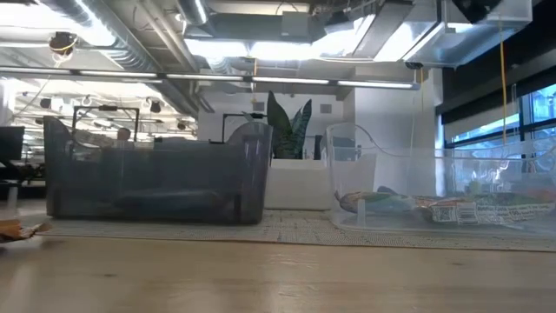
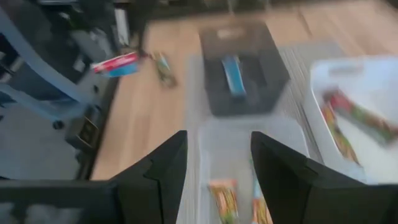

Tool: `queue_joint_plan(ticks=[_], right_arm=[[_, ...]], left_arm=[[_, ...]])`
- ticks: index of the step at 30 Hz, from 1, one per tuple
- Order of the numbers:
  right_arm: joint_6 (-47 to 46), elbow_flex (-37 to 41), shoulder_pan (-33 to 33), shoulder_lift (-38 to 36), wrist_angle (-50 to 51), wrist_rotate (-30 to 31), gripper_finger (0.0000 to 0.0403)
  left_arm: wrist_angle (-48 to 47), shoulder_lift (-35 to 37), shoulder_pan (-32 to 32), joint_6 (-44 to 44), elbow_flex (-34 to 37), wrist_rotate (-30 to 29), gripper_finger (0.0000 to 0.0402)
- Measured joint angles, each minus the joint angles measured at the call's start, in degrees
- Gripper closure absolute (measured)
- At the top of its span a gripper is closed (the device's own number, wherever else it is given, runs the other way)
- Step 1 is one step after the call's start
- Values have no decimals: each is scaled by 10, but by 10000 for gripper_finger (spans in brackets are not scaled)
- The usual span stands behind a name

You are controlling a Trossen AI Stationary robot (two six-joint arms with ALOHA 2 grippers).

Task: Pick and place Granola Bars by type
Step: Put the red granola bar into the white bin

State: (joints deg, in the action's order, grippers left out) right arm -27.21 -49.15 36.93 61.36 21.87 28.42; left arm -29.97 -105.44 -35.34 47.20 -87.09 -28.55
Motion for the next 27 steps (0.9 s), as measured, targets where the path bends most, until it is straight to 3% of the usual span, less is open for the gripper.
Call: queue_joint_plan(ticks=[5,9,17,27], right_arm=[[93,0,-4,0,-103,-1,216],[157,0,-16,0,-185,0,178],[248,-1,-43,11,-326,0,82],[260,-1,-47,13,-345,0,69]], left_arm=[[78,39,21,-127,-1,-95,308],[125,55,51,-210,-1,-103,308],[245,62,125,-360,-1,-11,308],[300,62,181,-436,-1,99,308]])
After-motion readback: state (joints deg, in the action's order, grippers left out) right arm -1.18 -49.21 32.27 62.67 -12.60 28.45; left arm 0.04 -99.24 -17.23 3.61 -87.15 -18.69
